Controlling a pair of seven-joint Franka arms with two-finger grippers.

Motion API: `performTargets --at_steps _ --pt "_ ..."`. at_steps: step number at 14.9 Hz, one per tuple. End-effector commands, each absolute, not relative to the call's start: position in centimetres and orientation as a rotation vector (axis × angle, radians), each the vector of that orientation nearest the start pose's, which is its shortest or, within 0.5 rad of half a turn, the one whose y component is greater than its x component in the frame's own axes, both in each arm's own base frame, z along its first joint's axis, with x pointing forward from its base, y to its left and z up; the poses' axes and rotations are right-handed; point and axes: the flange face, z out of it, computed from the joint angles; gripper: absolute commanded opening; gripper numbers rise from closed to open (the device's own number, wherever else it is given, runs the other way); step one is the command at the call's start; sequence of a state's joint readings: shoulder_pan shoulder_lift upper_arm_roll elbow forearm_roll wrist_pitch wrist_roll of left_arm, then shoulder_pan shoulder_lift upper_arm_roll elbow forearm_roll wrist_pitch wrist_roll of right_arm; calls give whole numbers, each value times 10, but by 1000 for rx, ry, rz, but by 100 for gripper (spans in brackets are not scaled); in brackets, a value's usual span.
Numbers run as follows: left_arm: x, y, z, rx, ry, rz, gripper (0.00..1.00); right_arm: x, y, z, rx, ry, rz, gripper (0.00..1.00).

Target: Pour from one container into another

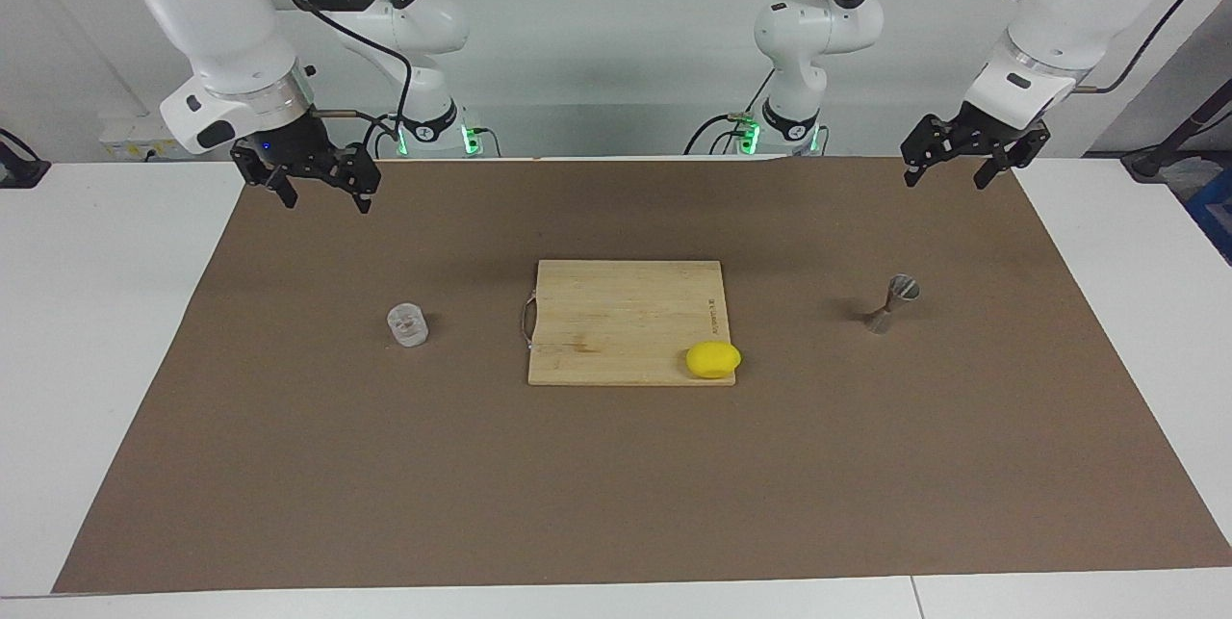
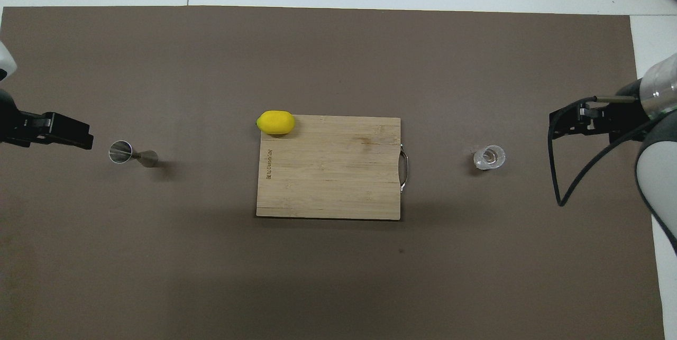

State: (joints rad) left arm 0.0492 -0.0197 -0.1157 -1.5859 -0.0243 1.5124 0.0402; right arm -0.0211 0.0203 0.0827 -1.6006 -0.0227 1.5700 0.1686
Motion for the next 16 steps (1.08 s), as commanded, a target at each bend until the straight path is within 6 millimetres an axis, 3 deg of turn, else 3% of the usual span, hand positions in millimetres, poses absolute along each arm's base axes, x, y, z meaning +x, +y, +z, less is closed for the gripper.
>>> performTargets --at_steps 1,4,6,12,15,16 --pt "533 -37 628 -3155 164 119 100 553 32 601 -3164 137 64 100" --pt "534 -35 618 -3207 139 171 100 552 25 600 -3162 142 84 100" --pt "546 -33 606 -3258 -30 219 100 552 22 600 -3161 152 82 100" --pt "574 12 556 -3193 -944 509 100 557 31 603 -3159 144 14 100" --pt "574 46 536 -2966 -1594 736 100 560 36 600 -3151 252 3 100" --pt "574 49 528 -2903 -1730 790 100 562 36 596 -3145 300 5 100"
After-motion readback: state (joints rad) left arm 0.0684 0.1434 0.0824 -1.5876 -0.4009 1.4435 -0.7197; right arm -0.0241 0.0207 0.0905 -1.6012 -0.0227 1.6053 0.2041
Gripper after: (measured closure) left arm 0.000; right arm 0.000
